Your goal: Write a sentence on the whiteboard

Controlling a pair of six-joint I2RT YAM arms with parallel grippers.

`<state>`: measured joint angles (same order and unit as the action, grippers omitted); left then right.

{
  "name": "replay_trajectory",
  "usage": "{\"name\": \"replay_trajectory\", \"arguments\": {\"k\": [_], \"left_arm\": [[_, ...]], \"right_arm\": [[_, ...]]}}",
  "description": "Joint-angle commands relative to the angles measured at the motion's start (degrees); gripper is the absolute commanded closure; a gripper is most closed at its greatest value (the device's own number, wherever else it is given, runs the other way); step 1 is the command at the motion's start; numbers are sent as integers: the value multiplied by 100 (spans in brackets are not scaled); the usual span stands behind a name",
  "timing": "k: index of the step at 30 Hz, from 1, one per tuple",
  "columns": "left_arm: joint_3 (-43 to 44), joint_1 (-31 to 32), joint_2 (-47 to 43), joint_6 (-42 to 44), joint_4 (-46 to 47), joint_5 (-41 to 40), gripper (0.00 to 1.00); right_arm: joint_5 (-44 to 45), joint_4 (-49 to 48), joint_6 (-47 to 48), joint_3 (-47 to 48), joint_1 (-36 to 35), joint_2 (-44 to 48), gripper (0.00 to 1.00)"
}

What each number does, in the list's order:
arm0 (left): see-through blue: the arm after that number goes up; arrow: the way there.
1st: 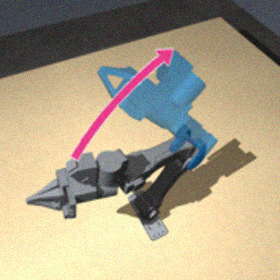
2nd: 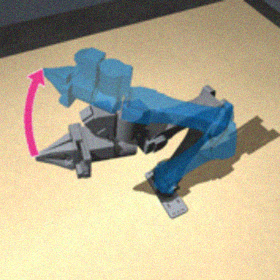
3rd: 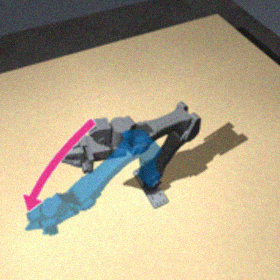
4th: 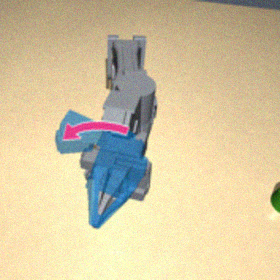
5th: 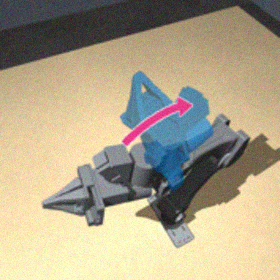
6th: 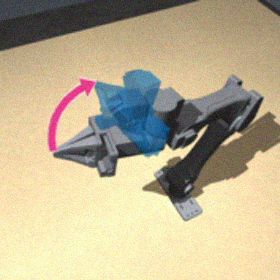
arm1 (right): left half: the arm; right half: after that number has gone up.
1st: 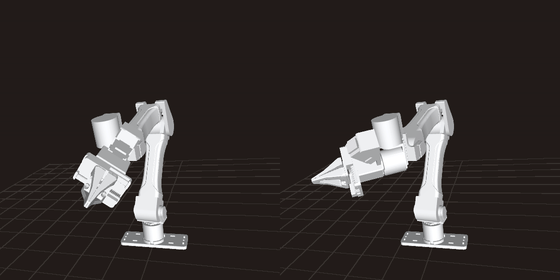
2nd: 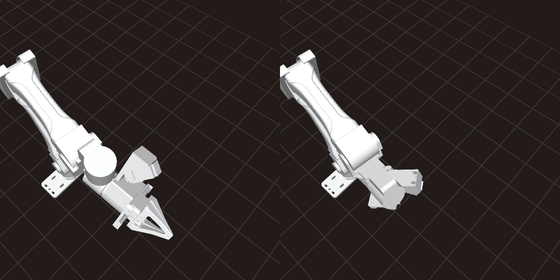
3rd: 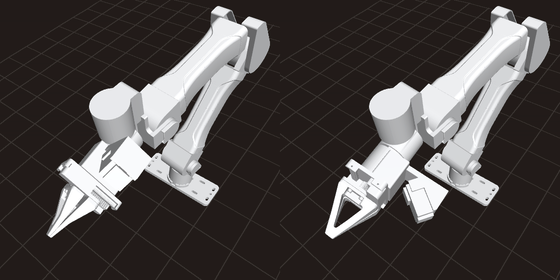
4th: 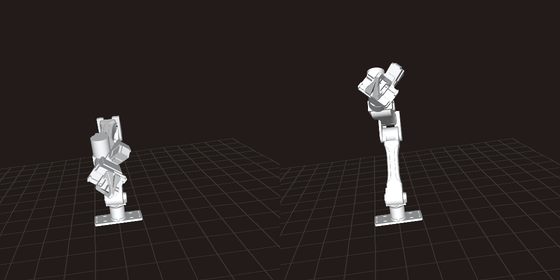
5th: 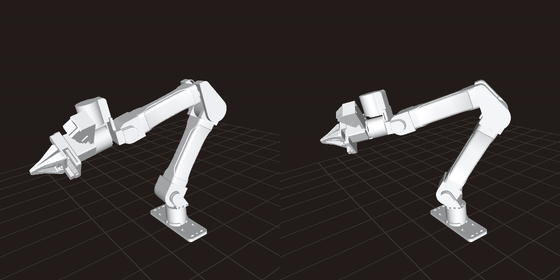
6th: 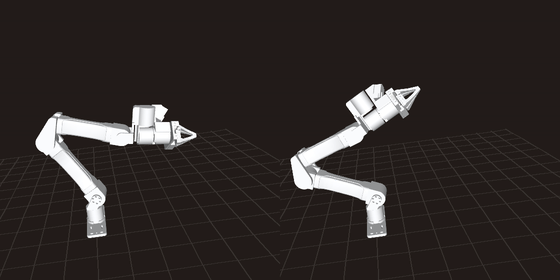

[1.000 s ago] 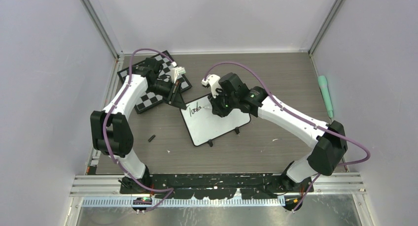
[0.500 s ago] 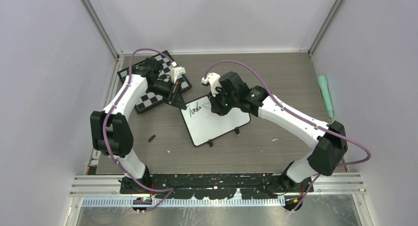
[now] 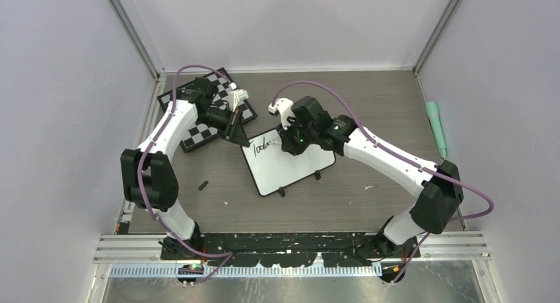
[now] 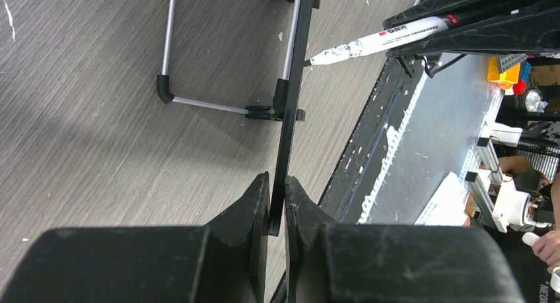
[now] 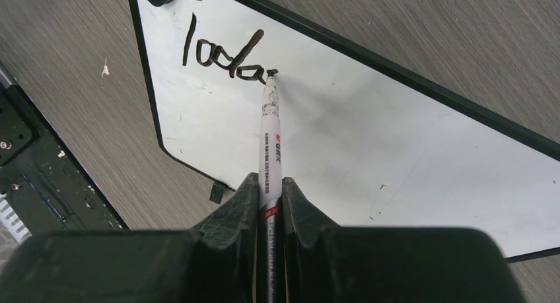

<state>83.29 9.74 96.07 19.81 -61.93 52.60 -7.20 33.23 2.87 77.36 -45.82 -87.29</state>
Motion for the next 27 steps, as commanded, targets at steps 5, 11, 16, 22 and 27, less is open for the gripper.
{"name": "replay_trajectory", "arguments": {"k": [5,11,16,22,27], "left_arm": [[-23,3,-235,-113,23,58,100],[-4,2,-229,-118,24,41,100],[-5,2,-206,-124,23,40,100],[-13,6,-200,-126,32,40,100],[-7,2,-210,-133,32,40,100]], "right_arm": [[136,-238,-49,266,187,39,100],[48,-163,-63,91,203,99,100],[-68,-101,-76,-99,198,173,100],[-122,-19,-43,-164,205,224,100],[-54,7,40,-120,205,228,100]]}}
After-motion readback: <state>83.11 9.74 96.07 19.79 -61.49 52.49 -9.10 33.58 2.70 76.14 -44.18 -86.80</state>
